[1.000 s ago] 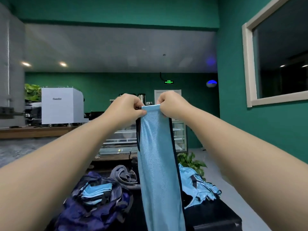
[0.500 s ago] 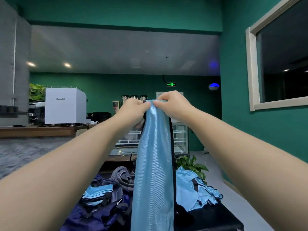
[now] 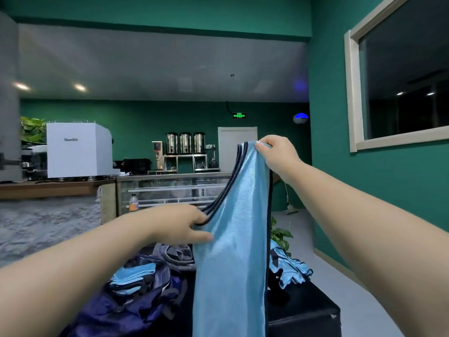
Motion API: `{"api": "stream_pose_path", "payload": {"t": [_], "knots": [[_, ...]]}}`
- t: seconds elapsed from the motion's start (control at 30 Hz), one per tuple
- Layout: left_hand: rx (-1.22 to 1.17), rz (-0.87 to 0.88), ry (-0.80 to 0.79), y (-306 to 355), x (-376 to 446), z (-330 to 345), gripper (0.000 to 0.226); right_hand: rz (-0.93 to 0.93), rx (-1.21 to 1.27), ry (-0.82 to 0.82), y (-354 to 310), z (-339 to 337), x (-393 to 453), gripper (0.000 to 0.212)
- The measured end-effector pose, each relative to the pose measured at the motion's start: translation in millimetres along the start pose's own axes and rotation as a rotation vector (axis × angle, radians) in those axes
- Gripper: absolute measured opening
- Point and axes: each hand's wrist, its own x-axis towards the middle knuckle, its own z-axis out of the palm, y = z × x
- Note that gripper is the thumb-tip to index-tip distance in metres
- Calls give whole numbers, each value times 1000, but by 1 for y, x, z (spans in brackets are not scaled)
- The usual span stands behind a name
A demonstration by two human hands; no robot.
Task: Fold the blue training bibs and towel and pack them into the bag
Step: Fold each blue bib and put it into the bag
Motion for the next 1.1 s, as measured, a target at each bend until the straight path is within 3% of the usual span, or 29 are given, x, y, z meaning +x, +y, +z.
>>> {"api": "stream_pose_path", "payload": {"t": [0.17, 0.27, 0.3, 0.43, 0.67, 0.77, 0.8, 1.0, 1.1], "knots": [[166, 19, 210, -32, 2, -17, 32, -58, 10, 119, 3, -1, 3, 19], [38, 64, 458, -49, 9, -19, 28, -137, 87, 265, -4, -2, 7, 18], [8, 75, 459, -51, 11, -18, 27, -151, 54, 237, -5, -3, 9, 17], [45, 54, 144, -54, 7, 3, 27, -158, -196, 45, 0, 8, 7, 19], [-212, 104, 365, -61, 11, 13, 40, -189, -92, 57, 2, 17, 13, 21], [-419, 119, 564, -53, 16, 22, 7, -189, -60, 59, 11, 18, 20, 15], [-472, 108, 622, -51, 19, 26, 5, -181, -49, 54, 15, 18, 22, 14], [-674, -41, 784, -48, 39, 52, 23, -128, -42, 15, 45, 24, 29, 16], [-871, -130, 723, -47, 47, 63, 38, -97, -39, -16, 59, 33, 30, 17]]}}
